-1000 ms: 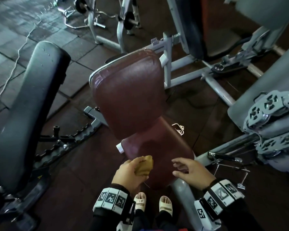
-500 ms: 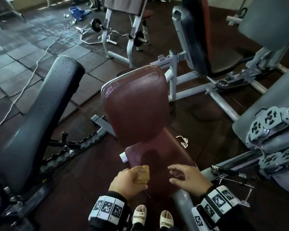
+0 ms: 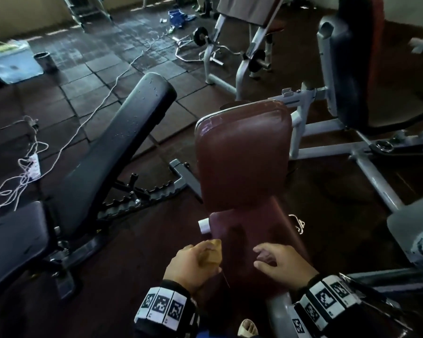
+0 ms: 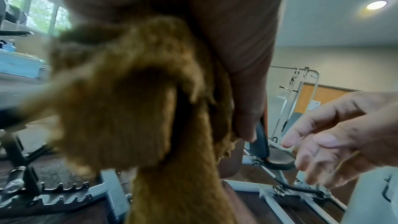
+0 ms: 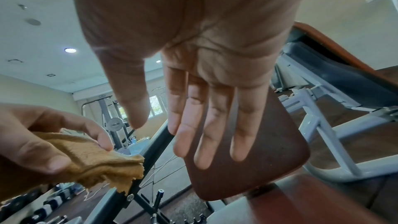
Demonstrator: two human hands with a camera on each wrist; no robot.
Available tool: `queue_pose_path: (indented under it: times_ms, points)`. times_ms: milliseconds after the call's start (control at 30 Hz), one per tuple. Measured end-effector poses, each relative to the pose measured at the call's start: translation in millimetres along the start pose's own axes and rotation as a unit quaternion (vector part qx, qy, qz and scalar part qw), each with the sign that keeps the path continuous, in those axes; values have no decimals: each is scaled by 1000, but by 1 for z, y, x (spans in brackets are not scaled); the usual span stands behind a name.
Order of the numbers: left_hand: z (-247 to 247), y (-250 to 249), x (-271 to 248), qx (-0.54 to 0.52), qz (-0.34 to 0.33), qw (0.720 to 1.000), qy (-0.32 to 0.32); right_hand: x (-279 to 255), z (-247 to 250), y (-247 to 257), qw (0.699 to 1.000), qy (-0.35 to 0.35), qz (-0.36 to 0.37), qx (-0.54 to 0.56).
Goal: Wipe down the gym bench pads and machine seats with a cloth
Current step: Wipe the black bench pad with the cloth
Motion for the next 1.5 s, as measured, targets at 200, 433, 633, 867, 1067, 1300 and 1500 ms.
queue_pose_path:
  times_ms: [200, 433, 633, 867, 1067, 1300, 1500]
  points:
    - [29, 39, -7, -20, 47, 998, -33, 30, -21, 37, 999, 21, 19, -22]
    - [95, 113, -7, -34, 80, 994, -61, 78, -60, 117, 997, 49, 38, -46]
    - [169, 192, -3, -33, 95, 992, -79, 125, -106, 194, 995, 61, 37, -69]
    - [231, 256, 13, -30, 92, 991, -87, 166, -135, 256, 996, 44, 29, -67]
    - [251, 271, 40, -58, 77, 992, -81, 196, -134, 285, 997, 41, 21, -65]
    - [274, 272, 105, -75, 59, 993, -74, 254, -117, 316, 998, 48, 21, -44]
    - [314, 266, 189, -68, 24, 992, -101, 331, -79, 358, 997, 46, 36, -46]
Point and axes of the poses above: each hand's wrist, its own x-axis towards the middle knuckle, its own z-axis out of the back of the hand, y = z × x, the point moved 10 cm from there along x, towards the middle knuckle, and after that the axes turned 14 degrees about -z, right-handed, at the moved point
